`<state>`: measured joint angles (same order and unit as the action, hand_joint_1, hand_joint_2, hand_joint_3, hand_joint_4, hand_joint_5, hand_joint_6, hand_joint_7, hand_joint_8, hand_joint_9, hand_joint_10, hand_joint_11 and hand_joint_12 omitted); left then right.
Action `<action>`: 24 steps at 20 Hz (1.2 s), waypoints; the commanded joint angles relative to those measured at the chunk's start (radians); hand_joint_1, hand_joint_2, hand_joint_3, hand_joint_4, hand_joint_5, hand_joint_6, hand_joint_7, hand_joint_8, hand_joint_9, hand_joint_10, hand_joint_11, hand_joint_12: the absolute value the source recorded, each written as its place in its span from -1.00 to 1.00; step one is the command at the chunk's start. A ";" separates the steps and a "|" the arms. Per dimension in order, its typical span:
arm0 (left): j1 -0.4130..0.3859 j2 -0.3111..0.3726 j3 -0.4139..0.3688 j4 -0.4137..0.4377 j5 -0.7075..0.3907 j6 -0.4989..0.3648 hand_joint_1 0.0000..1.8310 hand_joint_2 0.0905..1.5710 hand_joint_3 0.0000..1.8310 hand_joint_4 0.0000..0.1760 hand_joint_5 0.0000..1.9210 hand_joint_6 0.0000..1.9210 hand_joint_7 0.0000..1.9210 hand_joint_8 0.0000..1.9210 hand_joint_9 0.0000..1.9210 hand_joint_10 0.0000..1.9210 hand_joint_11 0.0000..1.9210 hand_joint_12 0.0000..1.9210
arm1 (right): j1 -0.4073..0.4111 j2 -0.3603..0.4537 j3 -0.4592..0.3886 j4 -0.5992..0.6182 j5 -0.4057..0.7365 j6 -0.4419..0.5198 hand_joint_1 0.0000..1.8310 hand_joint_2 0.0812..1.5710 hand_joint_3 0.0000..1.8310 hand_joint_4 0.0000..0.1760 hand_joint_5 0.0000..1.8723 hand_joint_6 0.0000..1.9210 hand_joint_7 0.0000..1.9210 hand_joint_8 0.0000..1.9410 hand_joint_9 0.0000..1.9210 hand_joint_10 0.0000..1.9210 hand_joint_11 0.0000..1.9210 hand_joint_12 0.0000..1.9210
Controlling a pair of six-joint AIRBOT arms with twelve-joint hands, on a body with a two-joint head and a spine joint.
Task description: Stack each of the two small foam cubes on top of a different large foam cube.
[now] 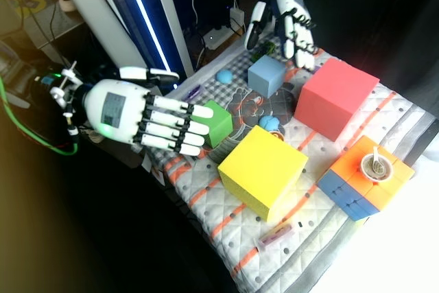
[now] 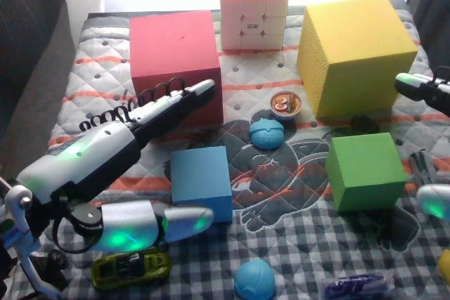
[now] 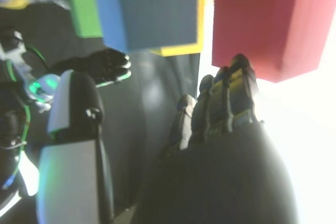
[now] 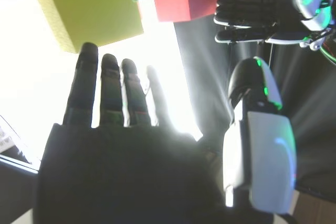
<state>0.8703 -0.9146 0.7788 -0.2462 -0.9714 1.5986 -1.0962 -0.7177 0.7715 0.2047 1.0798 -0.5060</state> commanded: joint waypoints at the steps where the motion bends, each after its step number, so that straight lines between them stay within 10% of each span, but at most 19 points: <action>1: -0.013 0.000 0.000 0.022 -0.103 -0.005 -0.25 0.40 -0.99 -0.55 -0.93 -0.99 -0.99 -1.00 -0.97 -0.99 -1.00 -0.19 | 0.009 -0.002 0.008 0.003 0.111 0.005 -0.30 0.34 -0.96 -0.74 -1.00 -1.00 -1.00 -1.00 -0.97 -0.99 -1.00 0.27; 2: -0.013 0.000 0.001 0.024 -0.098 -0.005 -0.27 0.40 -0.99 -0.61 -0.92 -0.99 -0.98 -1.00 -0.95 -0.98 -1.00 -0.04 | 0.010 -0.003 0.011 0.003 0.103 0.005 -0.30 0.34 -0.97 -0.96 -1.00 -1.00 -1.00 -1.00 -0.96 -0.98 -1.00 0.27; 8: -0.023 -0.020 0.020 0.020 -0.037 -0.005 -0.15 0.34 -1.00 -0.86 -0.93 -1.00 -0.93 -1.00 -0.92 -0.96 -1.00 0.00 | 0.099 -0.046 0.050 -0.039 -0.036 0.005 -0.25 0.33 -1.00 -0.59 -1.00 -1.00 -1.00 -1.00 -1.00 -0.91 -1.00 0.40; 12: -0.046 -0.063 0.058 -0.007 0.050 -0.005 -0.12 0.32 -1.00 0.22 -1.00 -1.00 -0.94 -1.00 -0.95 -0.97 -1.00 -0.23 | 0.140 -0.088 0.082 -0.051 -0.111 0.005 -0.28 0.31 -1.00 -1.00 -1.00 -1.00 -1.00 -1.00 -1.00 -0.82 -1.00 0.17; 14: -0.057 -0.087 0.082 -0.024 0.085 -0.005 0.01 0.25 -1.00 -0.54 -0.96 -0.99 -0.89 -0.99 -0.90 -0.95 -1.00 -0.05 | 0.156 -0.108 0.099 -0.057 -0.153 0.005 -0.26 0.30 -1.00 -1.00 -1.00 -1.00 -0.99 -1.00 -1.00 -0.76 -1.00 0.12; 17: -0.076 -0.126 0.115 -0.036 0.135 -0.005 0.06 0.25 -1.00 -0.77 -0.90 -0.98 -0.85 -0.99 -0.83 -0.91 -1.00 0.28 | 0.188 -0.138 0.122 -0.073 -0.209 0.005 -0.22 0.30 -1.00 -1.00 -1.00 -1.00 -0.96 -0.99 -0.99 -0.72 -1.00 0.21; 20: -0.087 -0.146 0.130 -0.045 0.159 0.008 0.25 0.32 -1.00 -1.00 -0.62 -0.94 -0.55 -0.90 -0.88 0.09 -0.98 0.80 | 0.221 -0.163 0.138 -0.095 -0.251 0.005 -0.02 0.35 -1.00 -1.00 -0.77 -0.88 -0.61 -0.93 -0.84 -0.27 -1.00 0.61; 21: -0.088 -0.145 0.129 -0.045 0.159 0.014 0.33 0.36 -1.00 -1.00 -0.53 -0.70 -0.52 -0.70 -0.82 0.22 -0.90 0.81 | 0.224 -0.165 0.140 -0.097 -0.255 0.005 0.11 0.36 -1.00 -1.00 -0.78 -0.38 -0.50 -0.52 -0.75 0.11 -1.00 0.85; 23: -0.092 -0.141 0.122 -0.047 0.160 0.039 0.21 0.59 -0.99 -1.00 -0.43 0.48 -0.74 0.35 -0.79 0.67 -0.75 0.95 | 0.226 -0.167 0.141 -0.099 -0.256 0.005 0.40 0.45 -0.99 -1.00 -0.63 0.20 -0.22 0.20 -0.49 0.29 -0.74 0.85; 24: -0.094 -0.135 0.115 -0.051 0.155 0.059 0.15 0.67 -0.99 -1.00 -0.42 0.64 -0.79 0.56 -0.81 0.80 -0.74 0.99 | 0.226 -0.167 0.142 -0.099 -0.256 0.005 0.30 0.53 -0.99 -1.00 -0.39 0.48 -0.14 0.28 -0.36 0.36 -0.56 0.81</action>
<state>0.7696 -1.0439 0.8890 -0.3031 -0.7731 1.6608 -0.8783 -0.8795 0.9127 0.1207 0.7532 -0.5076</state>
